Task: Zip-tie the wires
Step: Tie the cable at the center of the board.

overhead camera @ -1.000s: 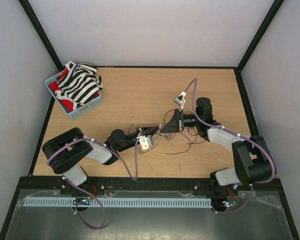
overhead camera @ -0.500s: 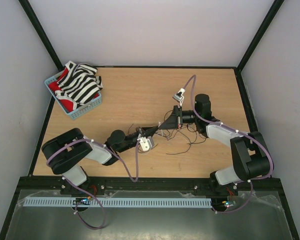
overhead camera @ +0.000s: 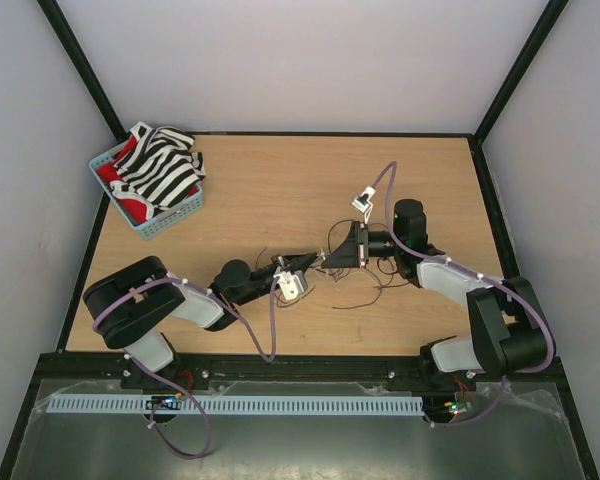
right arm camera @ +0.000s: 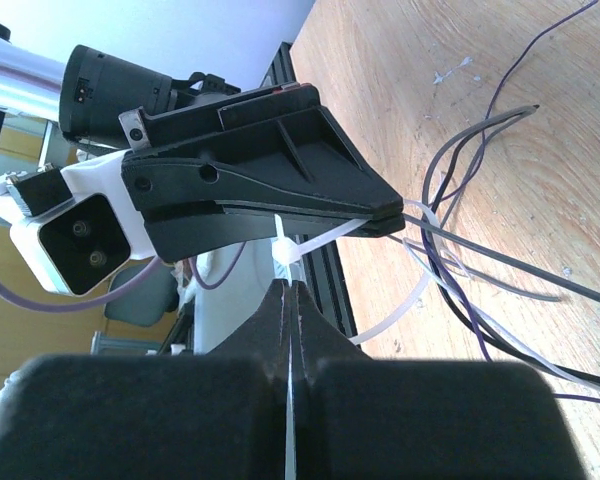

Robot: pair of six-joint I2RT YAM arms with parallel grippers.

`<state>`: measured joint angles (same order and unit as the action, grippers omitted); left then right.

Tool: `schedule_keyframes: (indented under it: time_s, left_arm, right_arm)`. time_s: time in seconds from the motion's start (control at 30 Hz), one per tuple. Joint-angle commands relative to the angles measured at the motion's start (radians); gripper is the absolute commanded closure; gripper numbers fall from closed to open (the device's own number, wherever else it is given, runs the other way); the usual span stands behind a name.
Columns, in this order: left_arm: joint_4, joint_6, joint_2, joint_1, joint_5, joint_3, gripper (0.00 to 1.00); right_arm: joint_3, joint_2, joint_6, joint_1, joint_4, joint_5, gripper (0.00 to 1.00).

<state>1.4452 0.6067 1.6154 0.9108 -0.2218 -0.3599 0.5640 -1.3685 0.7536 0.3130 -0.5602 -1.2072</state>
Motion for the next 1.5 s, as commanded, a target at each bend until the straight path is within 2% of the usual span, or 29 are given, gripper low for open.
schedule_keyframes:
  time_s: [0.0, 1.2, 1.33, 1.47]
  left_arm:
    - [0.035, -0.015, -0.014, -0.001, -0.032, -0.017, 1.00]
    - [0.035, -0.017, 0.032, -0.001, -0.047, -0.056, 0.89]
    - [0.035, -0.015, 0.032, -0.001, -0.049, -0.062, 0.92]
    - [0.035, -0.014, 0.035, -0.001, -0.051, -0.065, 0.90]
  right_arm:
    - [-0.027, 0.019, -0.014, -0.006, -0.078, 0.001, 1.00]
    - [-0.057, 0.014, 0.024, -0.006, -0.168, 0.007, 1.00]
    - [-0.055, 0.010, 0.025, -0.006, -0.171, 0.008, 1.00]
    - [-0.056, 0.010, 0.026, -0.007, -0.172, 0.006, 1.00]
